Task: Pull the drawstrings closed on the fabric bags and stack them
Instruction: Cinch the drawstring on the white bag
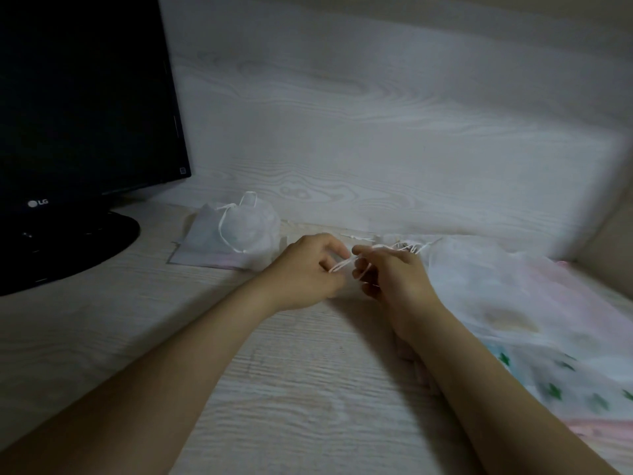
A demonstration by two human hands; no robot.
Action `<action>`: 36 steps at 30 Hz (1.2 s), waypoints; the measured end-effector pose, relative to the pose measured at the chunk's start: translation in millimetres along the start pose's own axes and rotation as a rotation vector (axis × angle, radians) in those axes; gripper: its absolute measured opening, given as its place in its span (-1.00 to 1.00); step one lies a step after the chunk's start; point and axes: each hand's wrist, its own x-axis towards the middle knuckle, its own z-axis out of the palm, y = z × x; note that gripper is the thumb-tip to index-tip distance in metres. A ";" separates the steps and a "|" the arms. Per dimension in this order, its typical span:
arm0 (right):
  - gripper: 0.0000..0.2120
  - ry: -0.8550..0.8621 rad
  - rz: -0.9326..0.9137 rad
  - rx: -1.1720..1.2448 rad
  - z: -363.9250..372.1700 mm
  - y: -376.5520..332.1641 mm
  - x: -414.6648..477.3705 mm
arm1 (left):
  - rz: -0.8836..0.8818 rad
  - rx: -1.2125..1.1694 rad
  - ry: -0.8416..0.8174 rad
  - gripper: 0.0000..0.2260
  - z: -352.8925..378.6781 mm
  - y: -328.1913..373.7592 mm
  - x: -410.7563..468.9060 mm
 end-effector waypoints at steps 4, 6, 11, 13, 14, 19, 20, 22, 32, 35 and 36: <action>-0.73 0.067 -0.232 -0.439 -4.0 3.4 -1.8 | -0.123 -0.094 0.002 -0.88 -2.4 2.9 -0.4; -0.70 0.123 -0.334 -0.655 -8.4 0.9 -5.0 | -0.157 -0.107 0.005 -0.86 -5.4 1.9 -0.3; -0.66 0.177 -0.358 -0.572 -5.8 -8.5 -14.0 | -0.221 -0.155 -0.011 -0.83 -8.2 -1.8 1.7; -0.78 0.167 -0.384 -0.462 -3.0 -10.3 -13.8 | -0.223 -0.192 -0.047 -0.86 -8.8 -0.8 1.0; -0.81 0.144 -0.417 -0.435 -2.2 -11.1 -14.6 | -0.216 -0.211 -0.069 -0.87 -9.4 0.3 0.2; -0.63 -0.033 -0.570 -0.471 -0.7 -6.3 -14.1 | -0.180 -0.203 -0.155 -0.89 -11.4 6.4 -3.5; -0.63 -0.040 -0.589 -0.505 -0.7 -4.3 -12.0 | -0.178 -0.210 -0.168 -0.89 -11.6 7.1 -4.1; -0.64 -0.057 -0.593 -0.543 -1.4 -0.7 -8.4 | -0.164 -0.219 -0.185 -0.89 -11.9 6.5 -4.8; -0.56 -0.219 -0.536 -0.523 -3.3 -2.8 -16.4 | -0.166 -0.342 -0.123 -0.93 -14.1 -4.2 -0.3; -0.59 -0.146 -0.619 -0.679 -2.4 -2.4 -17.8 | -0.196 -0.412 -0.129 -0.83 -14.5 -6.7 0.5; -0.66 -0.124 -0.657 -0.715 -2.3 -2.5 -16.7 | -0.206 -0.437 -0.123 -0.82 -14.9 -7.7 0.9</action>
